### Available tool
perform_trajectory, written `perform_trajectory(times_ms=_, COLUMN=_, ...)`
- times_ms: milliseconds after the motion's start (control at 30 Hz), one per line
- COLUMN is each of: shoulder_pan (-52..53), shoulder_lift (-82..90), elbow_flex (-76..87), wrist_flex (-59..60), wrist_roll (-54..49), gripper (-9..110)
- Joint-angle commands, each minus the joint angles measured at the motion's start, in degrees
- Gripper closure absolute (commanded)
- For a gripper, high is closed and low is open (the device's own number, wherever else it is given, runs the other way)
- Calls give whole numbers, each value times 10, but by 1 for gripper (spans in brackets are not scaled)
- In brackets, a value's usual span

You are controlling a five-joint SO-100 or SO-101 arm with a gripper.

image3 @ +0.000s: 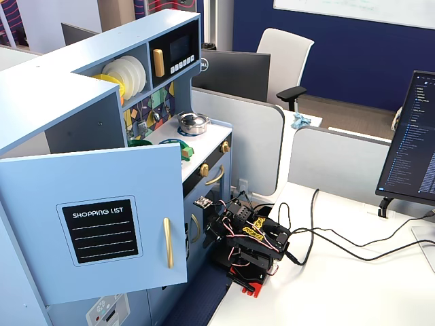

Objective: Pick up the green pineapple from the left cabinet and place it in the green recipient

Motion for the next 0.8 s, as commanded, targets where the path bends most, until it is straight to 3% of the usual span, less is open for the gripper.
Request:
perform_trajectory(times_ms=0, shoulder_pan=27, shoulder_lift=-6, elbow_flex=-2, wrist_flex=120, wrist_roll=-20, gripper=101)
perform_trajectory(times_ms=367, shoulder_pan=5, shoulder_lift=-6, elbow_flex=-2, wrist_flex=99, wrist_roll=-40, gripper=101)
perform_trajectory(times_ms=467, shoulder_pan=-33, shoulder_lift=-7, elbow_flex=-17, wrist_flex=-11, wrist_roll=-40, gripper=101)
perform_trajectory(times_ms=567, shoulder_pan=-127, shoulder_lift=-16, elbow_flex=-77, wrist_flex=-143, wrist_roll=22, gripper=93)
perform_trajectory(times_ms=767, shoulder_pan=-312, shoulder_lift=-149, elbow_flex=-229, wrist_flex=-393, wrist_roll=-90, gripper=85)
